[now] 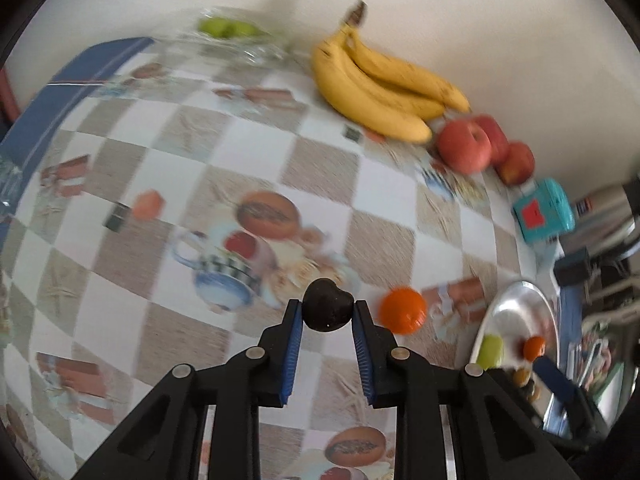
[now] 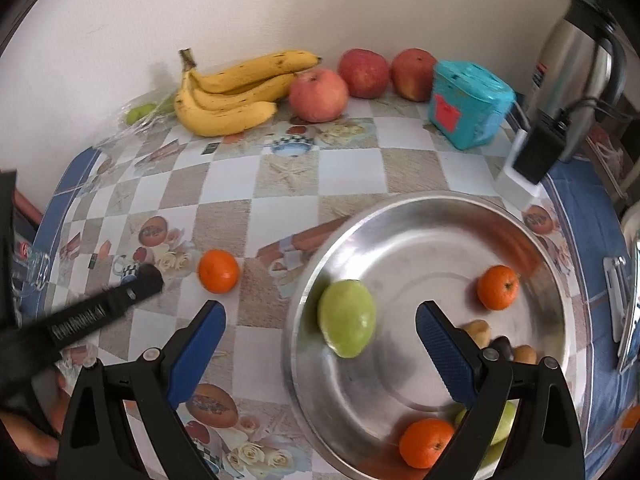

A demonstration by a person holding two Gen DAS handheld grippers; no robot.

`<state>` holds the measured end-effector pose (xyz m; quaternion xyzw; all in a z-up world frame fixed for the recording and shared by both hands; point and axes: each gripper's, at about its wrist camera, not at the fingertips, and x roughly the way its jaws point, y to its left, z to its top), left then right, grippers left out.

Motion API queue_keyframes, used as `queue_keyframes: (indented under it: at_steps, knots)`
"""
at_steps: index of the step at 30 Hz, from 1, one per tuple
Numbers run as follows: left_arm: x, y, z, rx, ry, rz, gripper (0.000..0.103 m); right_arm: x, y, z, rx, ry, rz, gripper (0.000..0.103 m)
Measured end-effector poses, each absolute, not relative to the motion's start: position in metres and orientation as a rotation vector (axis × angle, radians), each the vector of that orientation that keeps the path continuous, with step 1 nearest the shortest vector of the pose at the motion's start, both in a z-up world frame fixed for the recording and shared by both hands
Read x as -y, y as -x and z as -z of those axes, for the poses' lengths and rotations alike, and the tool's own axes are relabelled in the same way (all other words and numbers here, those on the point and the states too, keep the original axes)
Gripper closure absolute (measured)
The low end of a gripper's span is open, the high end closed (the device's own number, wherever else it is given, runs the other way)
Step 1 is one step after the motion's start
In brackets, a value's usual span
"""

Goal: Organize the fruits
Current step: 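Close the left tool around the dark plum, then lift the dark plum with the left tool while the right tool grasps the last tangerine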

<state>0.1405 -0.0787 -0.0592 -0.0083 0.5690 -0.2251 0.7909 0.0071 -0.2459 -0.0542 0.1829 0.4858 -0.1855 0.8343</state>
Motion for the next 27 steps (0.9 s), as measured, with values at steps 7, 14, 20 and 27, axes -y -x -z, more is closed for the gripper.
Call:
queue_keyframes:
  at_steps: [7,14,20,27]
  knots:
    - [0.054,-0.157,0.053,-1.197,0.070,0.426,0.076,0.216,-0.028,0.056,-1.006,-0.299,0.301,0.007]
    - [0.034,-0.170,0.057,-1.209,0.136,0.390,0.076,0.196,-0.051,0.072,-1.030,-0.224,0.279,0.010]
    - [0.021,-0.180,0.068,-1.234,0.183,0.360,0.076,0.187,-0.069,0.090,-1.071,-0.159,0.287,0.019]
    - [0.020,-0.185,0.075,-1.250,0.204,0.347,0.076,0.185,-0.085,0.102,-1.086,-0.151,0.283,0.034]
